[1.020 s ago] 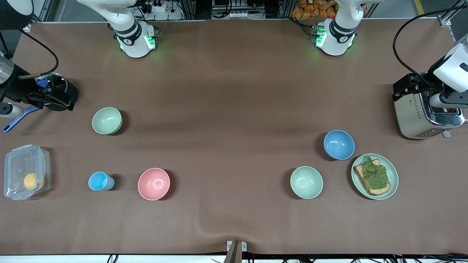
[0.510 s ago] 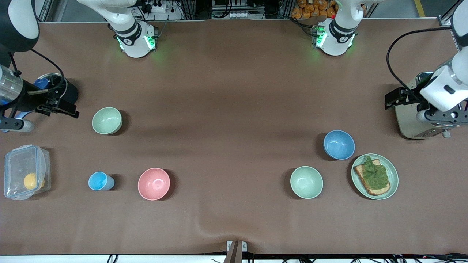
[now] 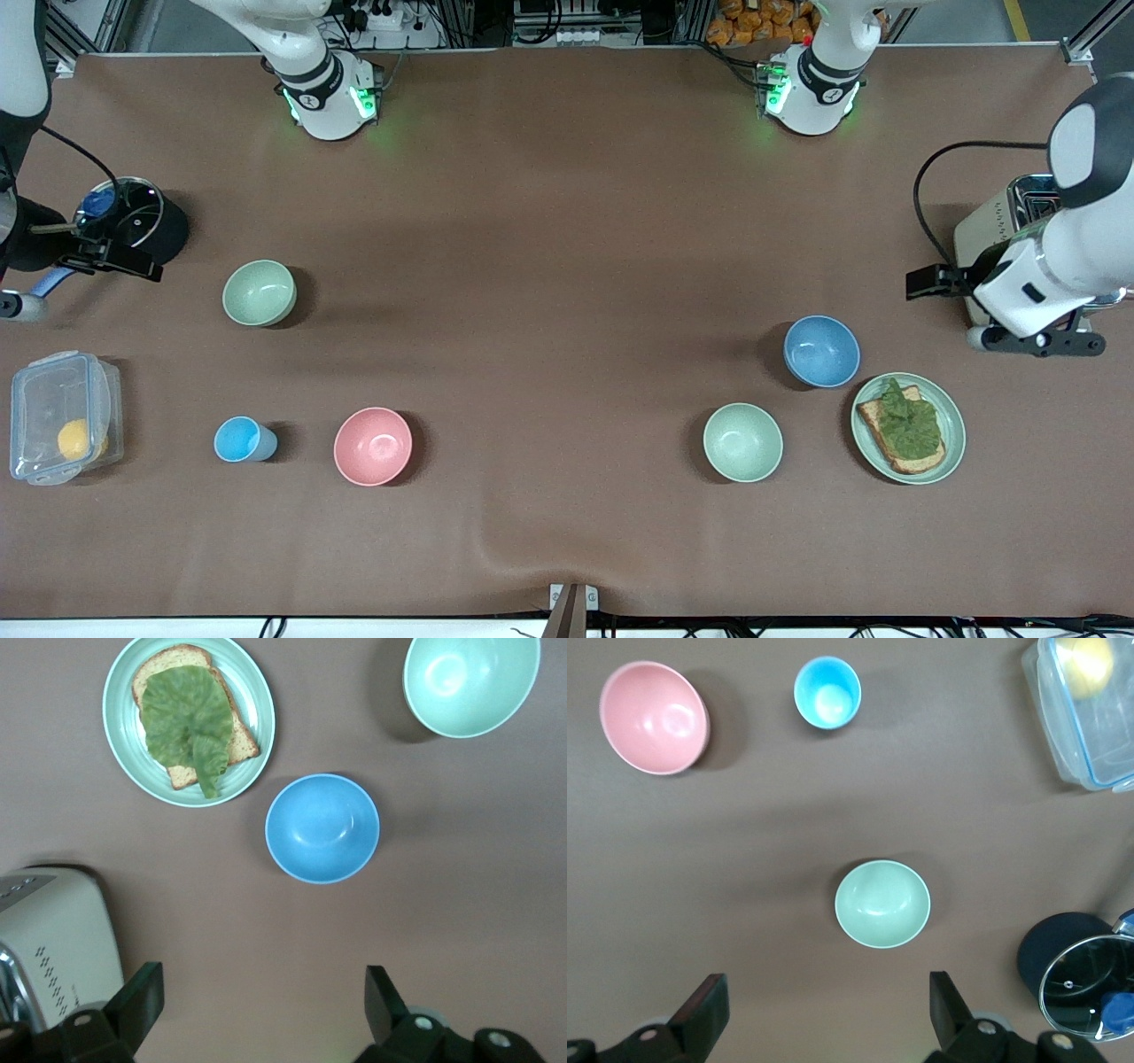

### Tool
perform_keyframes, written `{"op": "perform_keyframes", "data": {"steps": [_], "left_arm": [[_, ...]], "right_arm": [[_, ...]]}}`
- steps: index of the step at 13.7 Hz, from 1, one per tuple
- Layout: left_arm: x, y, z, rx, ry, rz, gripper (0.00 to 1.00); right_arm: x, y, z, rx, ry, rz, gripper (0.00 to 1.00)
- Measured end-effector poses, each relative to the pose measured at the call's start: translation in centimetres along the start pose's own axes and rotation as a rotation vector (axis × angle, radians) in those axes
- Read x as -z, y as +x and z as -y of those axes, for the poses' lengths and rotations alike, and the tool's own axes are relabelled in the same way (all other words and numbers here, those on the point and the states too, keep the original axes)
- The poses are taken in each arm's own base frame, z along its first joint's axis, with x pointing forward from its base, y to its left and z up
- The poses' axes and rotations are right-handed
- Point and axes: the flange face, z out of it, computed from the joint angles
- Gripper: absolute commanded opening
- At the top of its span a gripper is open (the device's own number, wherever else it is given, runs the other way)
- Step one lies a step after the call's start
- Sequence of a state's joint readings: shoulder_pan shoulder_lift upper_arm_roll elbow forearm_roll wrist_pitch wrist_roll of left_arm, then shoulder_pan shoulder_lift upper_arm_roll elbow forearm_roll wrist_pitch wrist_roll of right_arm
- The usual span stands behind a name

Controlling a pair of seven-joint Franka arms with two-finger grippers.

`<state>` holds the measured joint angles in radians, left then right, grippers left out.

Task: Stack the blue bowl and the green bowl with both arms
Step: 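Lower the right gripper to the green bowl while the left gripper reaches the blue bowl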

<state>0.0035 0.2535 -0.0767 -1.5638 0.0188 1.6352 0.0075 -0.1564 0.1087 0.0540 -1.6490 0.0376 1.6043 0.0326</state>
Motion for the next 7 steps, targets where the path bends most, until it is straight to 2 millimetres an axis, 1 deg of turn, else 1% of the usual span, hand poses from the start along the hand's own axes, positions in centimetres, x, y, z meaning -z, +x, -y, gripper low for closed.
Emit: {"op": "perform_keyframes", "data": {"steps": [2, 4, 5, 7], "left_arm": [[-2.8, 1.6, -0.1, -0.004, -0.004, 0.032, 1.00], [-5.4, 2.8, 0.2, -0.001, -0.008, 0.060, 1.00], [-6.4, 3.4, 0.4, 0.002, -0.010, 0.066, 1.00], [-7.6, 4.3, 0.8, 0.008, -0.012, 0.056, 1.00]], "right_arm": [[-4.1, 1.6, -0.1, 0.001, 0.002, 0.004, 1.00], [-8.4, 2.6, -0.5, 0.035, 0.003, 0.007, 1.00], [-10.1, 2.8, -1.0, 0.059, 0.004, 0.000, 1.00], [-13.5, 2.8, -3.2, 0.082, 0.007, -0.023, 1.00]]}}
